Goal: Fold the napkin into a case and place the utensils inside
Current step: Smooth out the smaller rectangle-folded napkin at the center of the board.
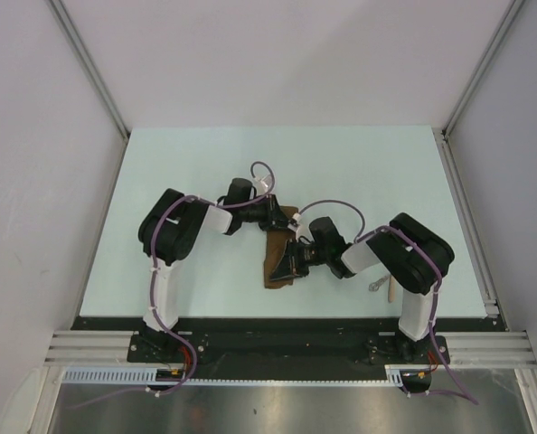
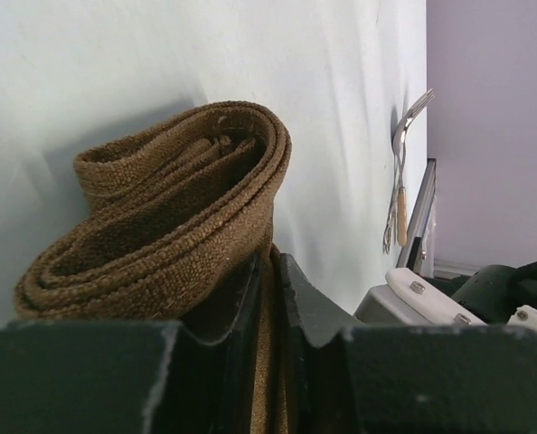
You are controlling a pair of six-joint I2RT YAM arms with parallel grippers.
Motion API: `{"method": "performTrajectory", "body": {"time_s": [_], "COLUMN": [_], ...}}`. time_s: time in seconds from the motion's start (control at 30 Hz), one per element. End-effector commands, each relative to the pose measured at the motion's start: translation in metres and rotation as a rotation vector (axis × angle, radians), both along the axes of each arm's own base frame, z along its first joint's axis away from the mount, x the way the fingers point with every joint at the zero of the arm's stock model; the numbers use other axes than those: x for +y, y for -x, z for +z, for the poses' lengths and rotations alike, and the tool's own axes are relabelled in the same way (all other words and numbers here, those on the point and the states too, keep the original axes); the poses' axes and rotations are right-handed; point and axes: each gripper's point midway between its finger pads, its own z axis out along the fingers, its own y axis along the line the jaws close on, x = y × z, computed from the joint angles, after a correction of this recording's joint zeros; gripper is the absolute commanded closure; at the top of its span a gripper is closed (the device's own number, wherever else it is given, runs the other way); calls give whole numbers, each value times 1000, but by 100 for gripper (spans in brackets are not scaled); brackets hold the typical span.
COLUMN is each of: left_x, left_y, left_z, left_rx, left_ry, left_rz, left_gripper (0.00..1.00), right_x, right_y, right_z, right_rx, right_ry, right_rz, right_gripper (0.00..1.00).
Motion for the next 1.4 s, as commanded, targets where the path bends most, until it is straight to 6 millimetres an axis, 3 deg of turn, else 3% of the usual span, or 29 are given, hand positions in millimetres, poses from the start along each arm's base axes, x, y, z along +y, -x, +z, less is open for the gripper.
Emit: {"method": "performTrajectory", "body": {"time_s": [0.0, 0.17, 0.23, 0.33, 0.37, 0.4, 0.43, 0.47, 0.5, 0.53, 0.57, 0.6, 0.63, 0.67, 0.7, 0.73, 0.77, 0.8, 0.9, 1.0, 1.03, 1.07, 1.13, 1.17, 1.2, 1.23, 1.27, 1.33, 1.37], "left_x": [9, 10, 10, 8, 8, 10, 13, 20, 23, 29, 37, 38, 42, 46, 42, 42, 43, 36, 25, 10, 2, -8, -18, -20, -20, -22, -21, -15, -14], "left_y": [-12, -12, -13, -18, -19, -19, -26, -20, -20, -18, -21, -19, -14, -11, -3, 4, 11, 23, 50, 58, 54, 47, 30, 26, 16, 11, 4, -11, -14], "left_z": [16, 63, 75, 75, 65, 61, 63, 67, 76, 75, 94, 99, 101, 105, 125, 129, 131, 146, 154, 162, 143, 153, 135, 130, 127, 128, 111, 110, 97], "left_rx": [-26, -69, -91, -75, -54, -44, -74, -92, -130, -125, -177, -199, -189, -206, -241, -237, -233, -251, -264, -289, -248, -263, -244, -236, -231, -225, -195, -196, -167], "left_ry": [-21, 22, 27, 38, 25, 18, 15, 9, 0, -41, -67, -94, -124, -142, -119, -119, -119, -88, -64, -17, -31, -4, -26, -18, 2, 23, 9, 27, 16], "left_rz": [26, 56, 66, 64, 72, 85, 132, 165, 190, 222, 283, 296, 310, 339, 335, 334, 336, 319, 267, 198, 160, 127, 92, 71, 62, 41, 46, 53, 45], "left_gripper": [78, 65, 59, 56, 57, 60, 62, 65, 62, 57, 45, 41, 38, 35, 35, 35, 35, 35, 35, 39, 44, 55, 61, 68, 71, 76, 81, 85, 89], "right_x": [0, 3, 5, -3, -10, -26, -45, -58, -80, -108, -124, -151, -185, -204, -226, -251, -266, -284, -317, -314, -309, -282, -255, -222, -208, -194, -184, -149, -134], "right_y": [-3, -7, -2, 0, -5, -27, -23, -31, -49, -40, -48, -56, -51, -52, -52, -50, -48, -44, -39, -42, -47, -47, -53, -47, -55, -54, -54, -50, -46], "right_z": [18, 53, 52, 45, 53, 54, 46, 52, 73, 64, 77, 87, 81, 83, 87, 82, 80, 71, 65, 66, 70, 76, 80, 91, 100, 104, 99, 102, 105], "right_rx": [-71, -134, -130, -121, -155, -189, -146, -191, -269, -224, -251, -283, -222, -207, -201, -153, -128, -102, -30, -7, -36, -36, -100, -153, -217, -240, -236, -266, -265], "right_ry": [-22, -36, -28, 15, 31, 92, 191, 244, 308, 438, 487, 564, 657, 691, 717, 755, 773, 821, 852, 813, 789, 670, 547, 440, 386, 373, 383, 326, 283], "right_rz": [29, 35, 43, 17, -12, -110, -143, -174, -291, -325, -387, -499, -571, -633, -715, -785, -842, -910, -1034, -1033, -992, -876, -781, -662, -634, -592, -552, -446, -398], "right_gripper": [86, 85, 85, 84, 83, 79, 76, 71, 63, 60, 57, 52, 50, 47, 42, 40, 36, 31, 29, 30, 31, 32, 38, 39, 41, 41, 41, 47, 51]}}
